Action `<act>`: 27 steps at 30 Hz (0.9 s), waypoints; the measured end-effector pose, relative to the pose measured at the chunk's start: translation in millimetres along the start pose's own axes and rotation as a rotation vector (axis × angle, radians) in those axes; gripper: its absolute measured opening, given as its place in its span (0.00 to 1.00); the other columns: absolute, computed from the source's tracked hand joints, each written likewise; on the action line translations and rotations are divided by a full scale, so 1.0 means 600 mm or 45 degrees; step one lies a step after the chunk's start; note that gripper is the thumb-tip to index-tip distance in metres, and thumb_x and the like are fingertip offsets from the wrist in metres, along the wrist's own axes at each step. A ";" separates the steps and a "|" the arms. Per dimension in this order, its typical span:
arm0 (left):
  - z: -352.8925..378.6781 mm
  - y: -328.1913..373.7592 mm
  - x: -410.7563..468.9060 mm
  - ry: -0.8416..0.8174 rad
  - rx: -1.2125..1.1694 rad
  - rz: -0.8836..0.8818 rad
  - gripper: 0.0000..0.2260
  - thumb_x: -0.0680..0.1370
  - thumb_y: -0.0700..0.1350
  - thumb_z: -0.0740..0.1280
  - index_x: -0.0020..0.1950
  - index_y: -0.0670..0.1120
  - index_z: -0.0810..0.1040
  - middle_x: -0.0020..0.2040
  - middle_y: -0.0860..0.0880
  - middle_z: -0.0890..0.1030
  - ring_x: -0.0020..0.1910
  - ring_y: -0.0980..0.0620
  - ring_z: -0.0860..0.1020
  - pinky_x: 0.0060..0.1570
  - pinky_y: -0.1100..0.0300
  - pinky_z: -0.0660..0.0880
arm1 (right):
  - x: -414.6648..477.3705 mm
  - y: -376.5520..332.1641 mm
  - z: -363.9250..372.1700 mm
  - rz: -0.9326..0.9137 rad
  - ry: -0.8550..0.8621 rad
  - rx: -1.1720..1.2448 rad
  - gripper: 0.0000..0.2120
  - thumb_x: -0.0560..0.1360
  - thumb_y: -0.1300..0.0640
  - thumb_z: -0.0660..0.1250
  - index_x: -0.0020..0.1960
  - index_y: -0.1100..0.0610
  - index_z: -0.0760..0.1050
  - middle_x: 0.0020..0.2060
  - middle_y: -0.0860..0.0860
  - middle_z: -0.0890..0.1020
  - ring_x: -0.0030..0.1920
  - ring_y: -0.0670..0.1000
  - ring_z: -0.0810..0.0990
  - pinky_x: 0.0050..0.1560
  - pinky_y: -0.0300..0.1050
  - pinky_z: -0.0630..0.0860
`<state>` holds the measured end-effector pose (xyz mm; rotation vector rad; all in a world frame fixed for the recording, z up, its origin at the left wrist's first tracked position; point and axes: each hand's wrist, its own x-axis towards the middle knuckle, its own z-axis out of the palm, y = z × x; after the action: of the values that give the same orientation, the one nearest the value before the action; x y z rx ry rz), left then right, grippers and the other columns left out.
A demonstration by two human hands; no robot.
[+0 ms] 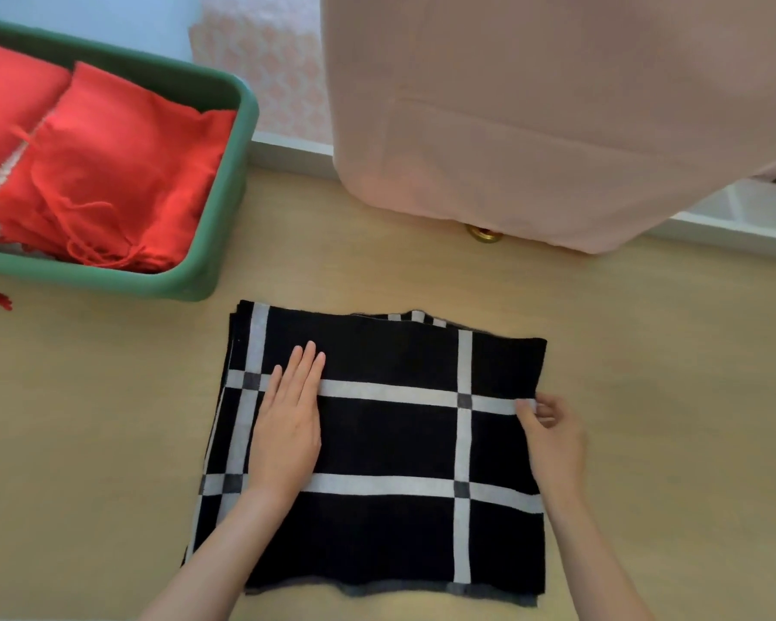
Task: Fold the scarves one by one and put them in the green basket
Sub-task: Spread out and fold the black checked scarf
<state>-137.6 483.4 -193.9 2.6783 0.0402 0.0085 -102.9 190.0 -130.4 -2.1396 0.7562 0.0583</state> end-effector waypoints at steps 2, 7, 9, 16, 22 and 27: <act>0.000 0.001 0.001 -0.004 0.013 -0.014 0.24 0.80 0.39 0.48 0.78 0.43 0.57 0.78 0.48 0.57 0.78 0.52 0.53 0.76 0.52 0.52 | -0.024 -0.038 0.013 -0.102 -0.019 0.065 0.08 0.76 0.56 0.68 0.54 0.52 0.76 0.40 0.48 0.79 0.41 0.46 0.78 0.38 0.32 0.71; -0.002 0.004 0.001 0.011 -0.015 -0.025 0.24 0.80 0.41 0.47 0.77 0.43 0.59 0.78 0.48 0.58 0.77 0.53 0.54 0.76 0.52 0.52 | -0.117 -0.096 0.114 -0.322 -0.340 -0.054 0.11 0.77 0.53 0.66 0.59 0.49 0.76 0.48 0.45 0.80 0.45 0.42 0.78 0.49 0.39 0.77; -0.004 0.005 0.000 0.016 -0.009 -0.022 0.24 0.80 0.41 0.48 0.77 0.43 0.59 0.78 0.48 0.58 0.77 0.52 0.55 0.76 0.52 0.52 | -0.151 -0.098 0.149 -0.496 -0.503 -0.261 0.15 0.79 0.51 0.63 0.64 0.50 0.74 0.53 0.44 0.78 0.46 0.40 0.76 0.51 0.35 0.75; -0.002 0.003 -0.001 0.006 0.028 -0.035 0.24 0.80 0.40 0.48 0.77 0.44 0.57 0.78 0.49 0.58 0.77 0.53 0.54 0.75 0.52 0.54 | -0.081 -0.053 0.091 -0.224 -0.117 0.016 0.19 0.79 0.46 0.61 0.68 0.49 0.69 0.58 0.42 0.74 0.57 0.42 0.74 0.59 0.44 0.75; -0.003 0.006 0.000 0.013 0.029 -0.042 0.24 0.80 0.41 0.48 0.77 0.44 0.59 0.78 0.49 0.59 0.77 0.53 0.54 0.76 0.52 0.53 | -0.059 -0.065 0.137 -0.188 -0.221 0.007 0.19 0.79 0.43 0.57 0.66 0.50 0.69 0.52 0.40 0.77 0.49 0.39 0.76 0.49 0.36 0.74; -0.006 0.007 -0.001 0.020 0.034 -0.039 0.24 0.80 0.40 0.49 0.77 0.44 0.59 0.78 0.49 0.59 0.77 0.53 0.55 0.75 0.52 0.54 | -0.045 -0.054 0.129 -0.282 -0.099 0.060 0.09 0.80 0.49 0.59 0.48 0.52 0.74 0.35 0.45 0.76 0.34 0.43 0.74 0.36 0.37 0.71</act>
<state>-137.9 481.3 -189.1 2.7039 0.0870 0.0199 -91.1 275.1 -149.1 -2.1502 0.4685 0.0063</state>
